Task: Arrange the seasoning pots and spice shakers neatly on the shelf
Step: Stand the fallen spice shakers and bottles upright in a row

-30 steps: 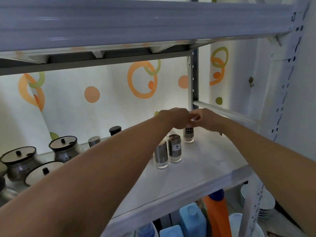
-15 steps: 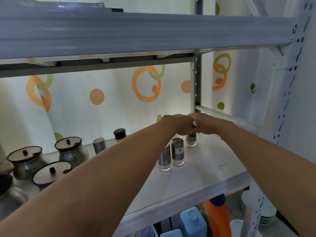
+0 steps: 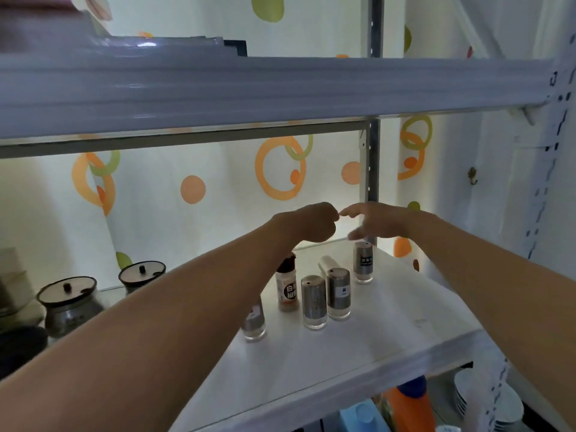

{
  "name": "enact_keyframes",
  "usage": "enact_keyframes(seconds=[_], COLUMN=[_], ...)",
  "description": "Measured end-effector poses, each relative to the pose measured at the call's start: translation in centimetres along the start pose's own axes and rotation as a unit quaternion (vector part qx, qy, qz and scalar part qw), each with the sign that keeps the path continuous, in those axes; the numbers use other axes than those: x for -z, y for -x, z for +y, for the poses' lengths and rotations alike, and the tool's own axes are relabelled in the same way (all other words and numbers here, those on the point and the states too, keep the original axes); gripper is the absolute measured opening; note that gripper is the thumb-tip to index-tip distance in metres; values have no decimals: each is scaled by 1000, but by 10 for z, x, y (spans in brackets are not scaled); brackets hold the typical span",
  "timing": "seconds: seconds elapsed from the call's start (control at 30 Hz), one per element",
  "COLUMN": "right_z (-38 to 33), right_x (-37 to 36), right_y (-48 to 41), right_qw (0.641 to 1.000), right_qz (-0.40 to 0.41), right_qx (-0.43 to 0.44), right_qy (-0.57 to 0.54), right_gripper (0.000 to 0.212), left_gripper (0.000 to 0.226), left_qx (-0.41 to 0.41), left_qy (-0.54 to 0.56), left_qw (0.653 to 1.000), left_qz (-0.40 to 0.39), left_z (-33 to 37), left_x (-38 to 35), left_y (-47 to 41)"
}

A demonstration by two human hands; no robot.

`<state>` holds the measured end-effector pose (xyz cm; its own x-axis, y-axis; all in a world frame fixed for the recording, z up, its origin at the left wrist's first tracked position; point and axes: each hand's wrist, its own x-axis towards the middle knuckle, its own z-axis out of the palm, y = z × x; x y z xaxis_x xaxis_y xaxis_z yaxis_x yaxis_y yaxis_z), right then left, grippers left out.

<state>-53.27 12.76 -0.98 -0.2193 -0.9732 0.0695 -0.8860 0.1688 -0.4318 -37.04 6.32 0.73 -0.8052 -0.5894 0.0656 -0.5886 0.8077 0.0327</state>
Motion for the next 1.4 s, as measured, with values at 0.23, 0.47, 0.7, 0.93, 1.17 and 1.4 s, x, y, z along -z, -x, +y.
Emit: enact_keyframes(seconds=[0.23, 0.47, 0.7, 0.93, 1.17, 1.4], right_z=[-63, -78, -72, -64, -68, -81], right_x=[-18, -59, -78, -75, -37, -2], right_y=[-37, -55, -72, -65, -26, 12], right_qw=[995, 964, 946, 973, 993, 983], right_qz=[6, -85, -127, -92, 59, 117], right_qx=[-83, -145, -205, -167, -82, -66], right_qy=[63, 205, 218, 127, -64, -124], right_gripper=[36, 51, 44, 43, 26, 43], left_gripper=[35, 32, 35, 33, 29, 33], left_qx=[52, 56, 50, 86, 127, 130], left_qy=[30, 59, 73, 136, 167, 262], left_qw=[995, 994, 993, 981, 964, 944], left_qz=[83, 74, 83, 104, 161, 150], left_z=[-33, -56, -63, -54, -40, -2], left_x=[7, -2, -4, -18, -20, -13], left_y=[10, 25, 30, 24, 14, 8])
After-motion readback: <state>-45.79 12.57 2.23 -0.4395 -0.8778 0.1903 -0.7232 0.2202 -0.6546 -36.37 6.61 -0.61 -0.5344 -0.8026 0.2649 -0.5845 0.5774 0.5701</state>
